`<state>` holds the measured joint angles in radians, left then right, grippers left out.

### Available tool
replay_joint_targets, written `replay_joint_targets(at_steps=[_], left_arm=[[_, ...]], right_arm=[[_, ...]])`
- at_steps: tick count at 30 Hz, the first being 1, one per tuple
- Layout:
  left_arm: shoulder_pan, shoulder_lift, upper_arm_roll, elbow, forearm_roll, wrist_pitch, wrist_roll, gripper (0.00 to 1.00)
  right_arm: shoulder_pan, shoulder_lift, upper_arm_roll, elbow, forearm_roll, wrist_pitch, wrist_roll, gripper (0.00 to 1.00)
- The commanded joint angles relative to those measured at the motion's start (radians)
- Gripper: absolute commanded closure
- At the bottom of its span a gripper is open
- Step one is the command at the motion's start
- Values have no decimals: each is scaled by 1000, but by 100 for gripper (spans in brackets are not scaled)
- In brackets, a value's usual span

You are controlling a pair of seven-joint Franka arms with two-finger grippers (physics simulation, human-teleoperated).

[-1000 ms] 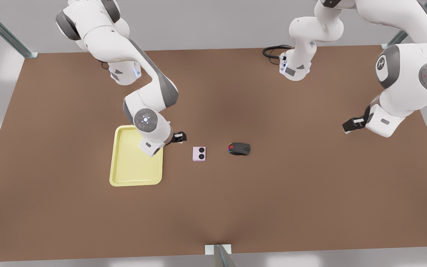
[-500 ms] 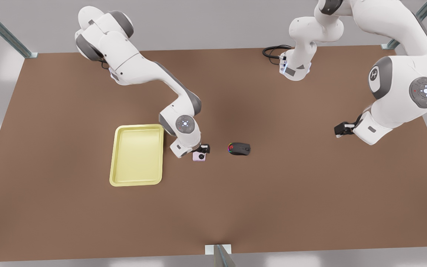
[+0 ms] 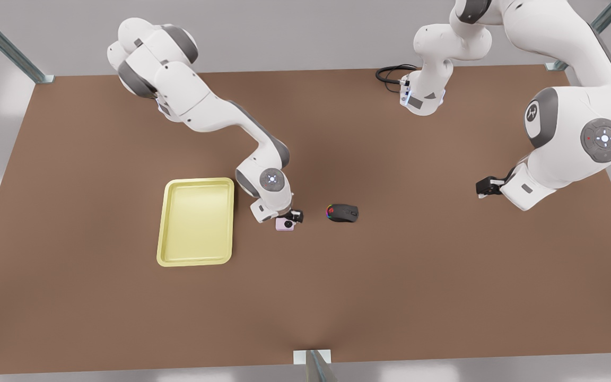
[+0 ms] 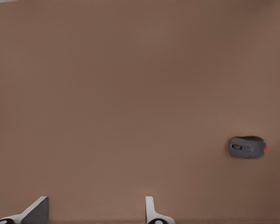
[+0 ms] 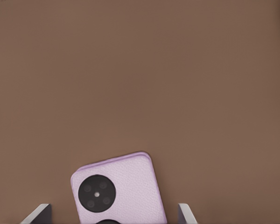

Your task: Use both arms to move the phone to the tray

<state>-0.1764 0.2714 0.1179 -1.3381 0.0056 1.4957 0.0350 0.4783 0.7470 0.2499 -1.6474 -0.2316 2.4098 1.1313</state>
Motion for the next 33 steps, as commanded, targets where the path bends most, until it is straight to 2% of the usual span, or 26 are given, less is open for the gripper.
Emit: replay_joint_targets(at_steps=[1, 16, 31, 32, 33], left_arm=[[0, 0, 0, 0, 1, 0, 49, 0], [0, 8, 2, 2, 1, 1, 48, 0], [0, 9, 3, 0, 1, 1, 48, 0], [0, 14, 3, 0, 1, 3, 48, 0], [0, 14, 3, 2, 1, 1, 48, 0]], right_arm=[[2, 6, 0, 0, -11, 43, 179, 0], [2, 26, 8, -22, -57, 51, 39, 0], [3, 45, 8, -25, -58, 68, 30, 0], [2, 45, 8, -25, -58, 66, 30, 0], [2, 46, 8, -23, -58, 68, 28, 7]])
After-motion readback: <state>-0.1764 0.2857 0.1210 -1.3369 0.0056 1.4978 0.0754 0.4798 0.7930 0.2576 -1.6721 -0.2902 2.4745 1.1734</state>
